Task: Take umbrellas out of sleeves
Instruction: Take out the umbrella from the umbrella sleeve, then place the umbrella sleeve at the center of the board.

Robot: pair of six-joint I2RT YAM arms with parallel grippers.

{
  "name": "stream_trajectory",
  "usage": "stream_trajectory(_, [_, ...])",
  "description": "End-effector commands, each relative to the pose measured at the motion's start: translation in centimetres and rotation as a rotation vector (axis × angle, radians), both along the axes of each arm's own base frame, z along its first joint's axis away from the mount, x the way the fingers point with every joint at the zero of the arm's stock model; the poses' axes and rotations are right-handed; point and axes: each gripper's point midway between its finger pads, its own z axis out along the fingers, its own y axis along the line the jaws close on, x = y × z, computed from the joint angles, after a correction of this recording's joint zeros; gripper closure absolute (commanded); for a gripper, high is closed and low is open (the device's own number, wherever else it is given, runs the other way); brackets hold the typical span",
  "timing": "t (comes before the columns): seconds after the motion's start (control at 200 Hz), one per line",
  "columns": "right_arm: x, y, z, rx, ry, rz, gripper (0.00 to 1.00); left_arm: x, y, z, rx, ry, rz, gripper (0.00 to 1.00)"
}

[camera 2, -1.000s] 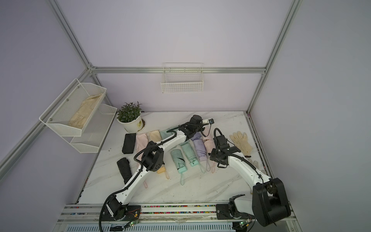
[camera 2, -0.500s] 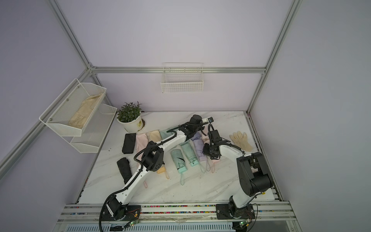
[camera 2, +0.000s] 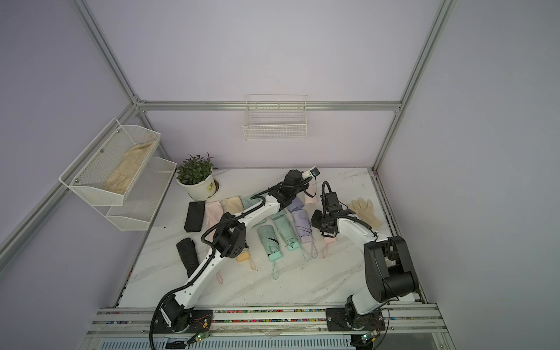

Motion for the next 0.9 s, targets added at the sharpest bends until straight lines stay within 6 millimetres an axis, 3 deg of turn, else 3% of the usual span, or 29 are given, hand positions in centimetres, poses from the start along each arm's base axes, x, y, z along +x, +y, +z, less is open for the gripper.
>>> stream_trajectory(0.0, [0.0, -0.2, 3.9, 0.018, -0.089, 0.003, 0.68, 0.4, -0.3, 3.9, -0.187, -0.031, -0.008, 1.00])
stream_trajectory(0.18, [-1.5, -1.2, 6.8, 0.011, -0.158, -0.028, 0.68, 0.8, -0.3, 4.0, -0.296, 0.007, -0.027, 1.00])
stream_trajectory(0.355, [-3.1, -2.1, 6.4, -0.018, -0.136, -0.042, 0.68, 0.2, -1.6, 3.0, -0.332, 0.060, -0.091, 1.00])
stream_trajectory(0.5, [-3.7, -2.3, 5.9, -0.022, -0.125, -0.043, 0.68, 0.3, -1.5, 1.8, -0.313, 0.079, -0.082, 0.92])
stream_trajectory(0.54, [-3.8, -2.3, 5.8, -0.021, -0.123, -0.046, 0.68, 0.4, -1.4, 1.3, -0.299, 0.078, -0.072, 0.82])
stream_trajectory(0.625, [-4.0, -2.3, 5.7, -0.018, -0.123, -0.043, 0.68, 0.7, -1.0, 1.0, -0.295, 0.074, -0.063, 0.24])
stream_trajectory(0.685, [-4.1, -2.3, 5.6, -0.017, -0.122, -0.042, 0.68, 0.8, -0.8, 1.0, -0.295, 0.067, -0.058, 0.02])
stream_trajectory(0.895, [-4.6, -2.5, 5.5, -0.029, -0.119, -0.040, 0.68, 1.2, 0.2, 2.9, -0.279, 0.015, -0.014, 0.00])
